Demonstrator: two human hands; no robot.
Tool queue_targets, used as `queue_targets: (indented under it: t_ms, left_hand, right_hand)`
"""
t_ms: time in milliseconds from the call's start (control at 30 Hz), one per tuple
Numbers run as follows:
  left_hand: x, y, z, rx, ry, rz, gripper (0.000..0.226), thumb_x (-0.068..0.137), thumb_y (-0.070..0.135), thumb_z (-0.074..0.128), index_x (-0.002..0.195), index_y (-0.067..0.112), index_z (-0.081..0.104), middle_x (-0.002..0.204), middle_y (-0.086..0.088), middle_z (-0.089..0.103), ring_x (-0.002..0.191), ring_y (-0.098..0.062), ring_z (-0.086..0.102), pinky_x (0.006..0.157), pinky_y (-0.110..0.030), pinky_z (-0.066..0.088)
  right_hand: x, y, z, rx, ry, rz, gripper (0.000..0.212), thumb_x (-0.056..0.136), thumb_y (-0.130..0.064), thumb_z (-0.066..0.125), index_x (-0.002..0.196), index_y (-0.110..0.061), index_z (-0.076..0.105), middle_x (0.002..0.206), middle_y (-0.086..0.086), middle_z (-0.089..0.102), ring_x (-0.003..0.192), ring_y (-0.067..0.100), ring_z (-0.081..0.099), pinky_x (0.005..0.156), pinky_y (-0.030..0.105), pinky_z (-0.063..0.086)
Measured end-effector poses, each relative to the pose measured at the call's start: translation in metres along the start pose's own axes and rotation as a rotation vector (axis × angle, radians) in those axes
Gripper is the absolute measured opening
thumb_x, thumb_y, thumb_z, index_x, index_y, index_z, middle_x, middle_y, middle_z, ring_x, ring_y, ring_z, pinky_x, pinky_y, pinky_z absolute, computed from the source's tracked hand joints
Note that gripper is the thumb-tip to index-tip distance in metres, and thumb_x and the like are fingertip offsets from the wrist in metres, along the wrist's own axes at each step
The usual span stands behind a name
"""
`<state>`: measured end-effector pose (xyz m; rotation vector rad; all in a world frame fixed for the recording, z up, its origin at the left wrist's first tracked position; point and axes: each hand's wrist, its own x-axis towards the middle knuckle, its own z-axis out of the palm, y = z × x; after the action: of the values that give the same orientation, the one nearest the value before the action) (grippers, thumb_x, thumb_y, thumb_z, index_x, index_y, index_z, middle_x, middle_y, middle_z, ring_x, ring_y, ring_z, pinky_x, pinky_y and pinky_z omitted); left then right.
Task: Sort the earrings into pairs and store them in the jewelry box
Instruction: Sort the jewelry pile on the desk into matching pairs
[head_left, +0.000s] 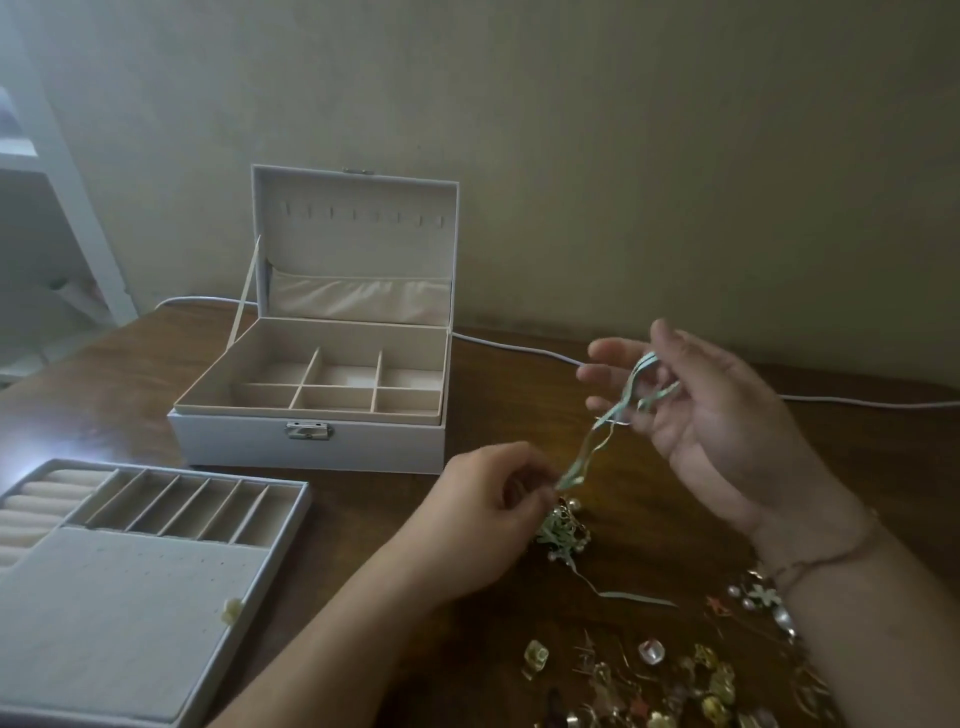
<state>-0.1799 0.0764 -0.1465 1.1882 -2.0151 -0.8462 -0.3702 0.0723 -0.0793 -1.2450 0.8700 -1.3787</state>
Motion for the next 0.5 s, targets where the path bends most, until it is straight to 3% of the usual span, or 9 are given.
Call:
queue_targets:
  t_ms: [100,200,333,500]
  left_hand:
    - [-0.001,-0.005,0.000,0.136,-0.126,0.064,0.035,0.087,0.032,0.068,0.121,0.037,0.060,0.108,0.021,0.054,0.098,0.001,0.055,0.083,-0.020,0.053]
    - [-0.003,-0.007,0.003,0.360,-0.137,0.158,0.037,0.085,0.042,0.071,0.120,0.039,0.062,0.110,0.021,0.051,0.103,0.001,0.047,0.087,-0.022,0.050]
    - [-0.003,-0.001,0.002,0.264,-0.028,0.127,0.020,0.089,0.032,0.068,0.109,0.036,0.071,0.104,0.021,0.057,0.092,0.002,0.056,0.081,-0.021,0.054]
    - [-0.003,0.005,-0.003,0.120,0.089,0.041,0.014,0.089,0.030,0.069,0.102,0.033,0.075,0.094,0.017,0.067,0.083,0.001,0.063,0.074,-0.019,0.056]
  right_hand:
    - [0.001,-0.008,-0.002,0.129,0.006,0.023,0.033,0.093,-0.037,0.049,0.067,-0.016,0.045,0.067,0.006,0.061,0.068,0.026,0.063,0.078,0.047,0.054]
    - [0.000,-0.011,-0.007,0.057,0.073,0.041,0.035,0.094,-0.040,0.050,0.066,-0.019,0.045,0.055,-0.002,0.039,0.049,0.016,0.042,0.057,0.037,0.051]
    - [-0.007,-0.007,-0.011,-0.076,0.104,0.081,0.036,0.091,-0.042,0.053,0.064,-0.019,0.045,0.054,-0.002,0.031,0.046,0.015,0.030,0.049,0.031,0.037]
    - [-0.015,-0.001,-0.007,-0.267,0.047,0.123,0.037,0.092,-0.042,0.050,0.067,-0.015,0.049,0.054,-0.003,0.034,0.047,0.012,0.033,0.049,0.031,0.036]
